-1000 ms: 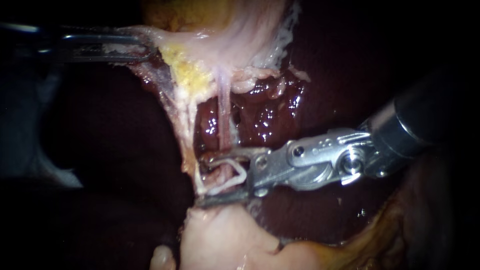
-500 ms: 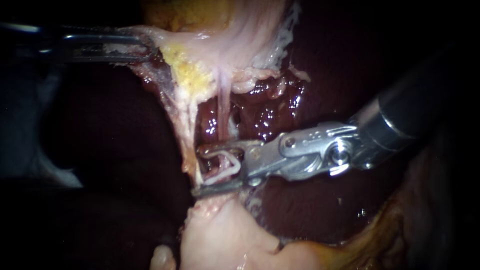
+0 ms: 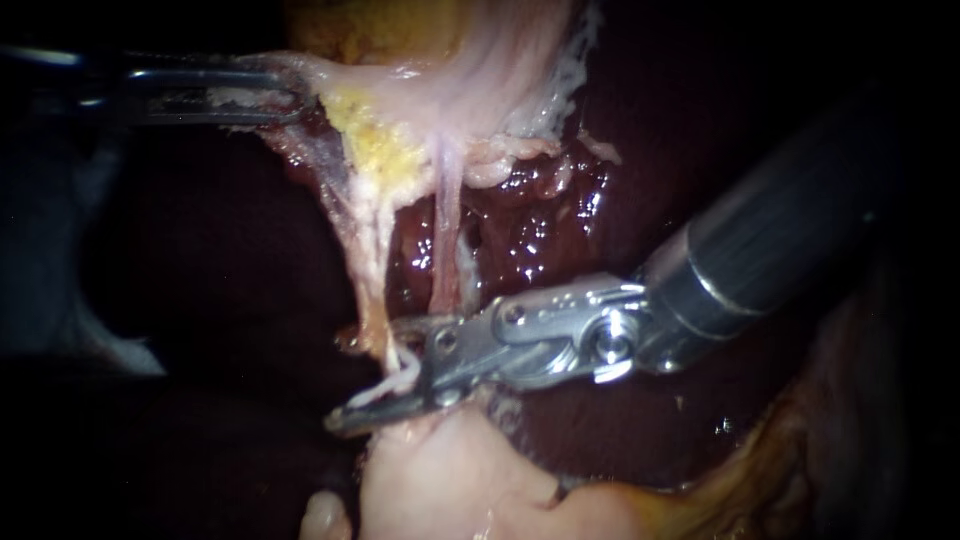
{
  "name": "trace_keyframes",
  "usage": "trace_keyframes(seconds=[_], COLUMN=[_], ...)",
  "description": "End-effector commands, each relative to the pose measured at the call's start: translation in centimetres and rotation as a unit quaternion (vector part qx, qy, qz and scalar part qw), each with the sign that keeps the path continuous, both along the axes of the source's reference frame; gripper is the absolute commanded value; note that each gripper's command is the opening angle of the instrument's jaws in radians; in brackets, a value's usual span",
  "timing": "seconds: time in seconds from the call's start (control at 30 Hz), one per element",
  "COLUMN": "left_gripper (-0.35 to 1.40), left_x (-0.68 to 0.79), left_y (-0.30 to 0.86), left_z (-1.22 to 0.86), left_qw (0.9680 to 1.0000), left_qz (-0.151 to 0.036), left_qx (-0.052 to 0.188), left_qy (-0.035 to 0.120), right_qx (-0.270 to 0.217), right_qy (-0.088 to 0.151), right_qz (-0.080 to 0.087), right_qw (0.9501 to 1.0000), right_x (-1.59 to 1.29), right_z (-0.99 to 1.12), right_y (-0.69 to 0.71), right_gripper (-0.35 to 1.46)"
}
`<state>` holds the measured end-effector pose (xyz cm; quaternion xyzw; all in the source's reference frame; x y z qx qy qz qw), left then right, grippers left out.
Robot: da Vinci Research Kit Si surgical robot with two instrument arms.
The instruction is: Clipping first clip left tube
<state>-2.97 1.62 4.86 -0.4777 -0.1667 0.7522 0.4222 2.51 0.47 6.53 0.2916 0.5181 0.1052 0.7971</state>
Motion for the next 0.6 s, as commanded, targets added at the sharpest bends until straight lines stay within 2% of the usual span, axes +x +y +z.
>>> trace_keyframes(seconds=[0.03,0.37,0.6], left_gripper=[-0.35,-0.35,-0.35], left_x=[0.0,-0.01,0.0], left_y=[0.0,0.01,0.01], left_z=[0.0,0.01,0.01], left_qw=[1.0,1.0,1.0], left_qz=[0.0,0.0,0.0], left_qx=[0.0,0.0,0.0], left_qy=[0.0,0.0,0.0], right_qx=[0.001,0.037,0.059], right_qy=[0.001,0.016,0.027], right_qz=[0.002,0.024,0.036], right_qw=[1.0,0.9989,0.9972], right_x=[0.03,0.12,0.19], right_z=[0.01,-0.05,-0.25], right_y=[-0.01,-0.06,-0.09], right_gripper=[0.46,0.45,0.43])
